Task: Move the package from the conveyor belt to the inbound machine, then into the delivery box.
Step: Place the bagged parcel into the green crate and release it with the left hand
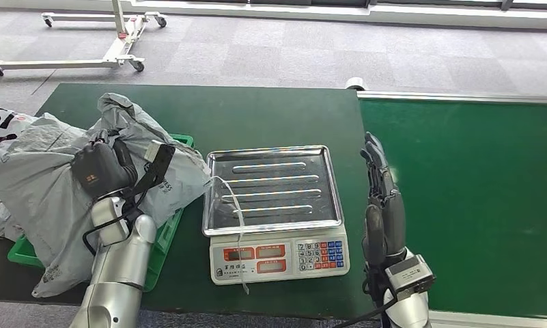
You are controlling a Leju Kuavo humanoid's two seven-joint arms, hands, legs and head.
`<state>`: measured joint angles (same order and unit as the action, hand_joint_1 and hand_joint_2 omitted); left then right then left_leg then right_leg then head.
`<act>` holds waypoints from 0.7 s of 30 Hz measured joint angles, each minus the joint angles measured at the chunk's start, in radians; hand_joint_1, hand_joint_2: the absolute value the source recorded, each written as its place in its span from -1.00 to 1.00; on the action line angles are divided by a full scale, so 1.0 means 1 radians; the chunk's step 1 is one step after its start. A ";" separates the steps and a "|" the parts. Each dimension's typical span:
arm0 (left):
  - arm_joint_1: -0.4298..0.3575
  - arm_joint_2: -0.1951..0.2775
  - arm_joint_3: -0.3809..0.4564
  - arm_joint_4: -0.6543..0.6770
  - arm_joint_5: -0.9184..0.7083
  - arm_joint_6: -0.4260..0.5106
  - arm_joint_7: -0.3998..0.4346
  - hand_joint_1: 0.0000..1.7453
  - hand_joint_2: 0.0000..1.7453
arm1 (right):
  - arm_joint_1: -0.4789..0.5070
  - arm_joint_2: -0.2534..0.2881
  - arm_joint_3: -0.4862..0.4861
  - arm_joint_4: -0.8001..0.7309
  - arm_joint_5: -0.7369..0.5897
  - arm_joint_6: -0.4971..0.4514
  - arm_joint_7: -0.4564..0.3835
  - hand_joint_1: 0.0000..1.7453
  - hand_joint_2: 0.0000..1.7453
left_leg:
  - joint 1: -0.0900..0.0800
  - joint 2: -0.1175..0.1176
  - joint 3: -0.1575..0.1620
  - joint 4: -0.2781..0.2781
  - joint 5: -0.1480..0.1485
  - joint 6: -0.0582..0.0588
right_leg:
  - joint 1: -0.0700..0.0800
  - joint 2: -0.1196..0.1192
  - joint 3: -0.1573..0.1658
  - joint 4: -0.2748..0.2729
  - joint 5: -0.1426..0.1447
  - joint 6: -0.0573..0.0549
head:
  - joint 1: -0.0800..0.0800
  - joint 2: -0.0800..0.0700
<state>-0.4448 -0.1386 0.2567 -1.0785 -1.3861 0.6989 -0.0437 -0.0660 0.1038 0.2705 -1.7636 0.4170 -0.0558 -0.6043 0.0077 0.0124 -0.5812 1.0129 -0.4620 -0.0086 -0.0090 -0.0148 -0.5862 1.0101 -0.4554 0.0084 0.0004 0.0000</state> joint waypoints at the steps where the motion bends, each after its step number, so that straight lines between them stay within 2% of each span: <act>1: -0.002 0.003 0.000 0.014 -0.010 0.000 0.019 -1.00 1.00 | 0.000 0.000 0.000 0.000 0.000 0.002 0.000 -1.00 -1.00 | 0.000 0.000 0.000 0.000 0.000 0.000 | 0.000 0.000 0.000 0.000 0.000 0.000 | 0.000 0.000; 5: -0.005 0.013 0.008 0.043 -0.024 0.001 0.068 -1.00 1.00 | 0.000 0.002 0.000 0.000 0.000 0.008 0.000 -1.00 -1.00 | 0.000 0.000 0.000 0.000 0.000 0.000 | 0.000 0.000 0.000 0.000 0.000 0.000 | 0.000 0.000; 9: -0.002 0.010 0.042 0.020 0.010 0.002 0.019 -1.00 1.00 | 0.000 0.006 0.000 0.000 0.001 0.008 0.000 -1.00 -1.00 | 0.000 0.000 0.000 0.000 0.000 0.000 | 0.000 0.000 0.000 0.000 0.000 0.000 | 0.000 0.000; 13: 0.004 -0.013 0.104 -0.043 0.064 0.002 -0.099 -1.00 -1.00 | -0.001 0.009 0.000 0.000 0.001 0.007 0.000 -1.00 -1.00 | 0.000 0.000 0.000 0.000 0.000 0.000 | 0.000 0.000 0.000 0.000 0.000 0.000 | 0.000 0.000; 17: 0.005 -0.065 0.205 -0.126 0.156 0.002 -0.302 -1.00 -1.00 | -0.002 0.010 0.000 0.004 0.001 0.005 0.000 -1.00 -1.00 | 0.000 0.000 -0.001 0.000 0.000 0.000 | 0.000 0.000 0.000 0.000 0.000 0.000 | 0.000 0.000; 19: 0.003 -0.096 0.259 -0.163 0.265 0.002 -0.447 -1.00 -1.00 | -0.002 0.010 0.000 0.008 0.001 0.004 0.000 -1.00 -1.00 | 0.000 0.000 -0.001 0.000 0.000 0.000 | 0.000 0.000 0.000 0.000 0.000 0.000 | 0.000 0.000; 21: 0.007 -0.125 0.295 -0.203 0.441 0.002 -0.585 -1.00 0.00 | -0.003 0.012 0.000 0.013 0.000 0.003 0.000 -1.00 -1.00 | 0.000 0.000 -0.001 0.000 0.000 0.000 | 0.000 0.000 0.000 0.000 0.000 0.000 | 0.000 0.000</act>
<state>-0.4377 -0.2636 0.5522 -1.2819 -0.9446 0.7012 -0.6286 -0.0688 0.1154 0.2705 -1.7505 0.4172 -0.0531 -0.6045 0.0078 0.0125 -0.5818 1.0129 -0.4622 -0.0085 -0.0093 -0.0149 -0.5865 1.0101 -0.4555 0.0084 0.0006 0.0000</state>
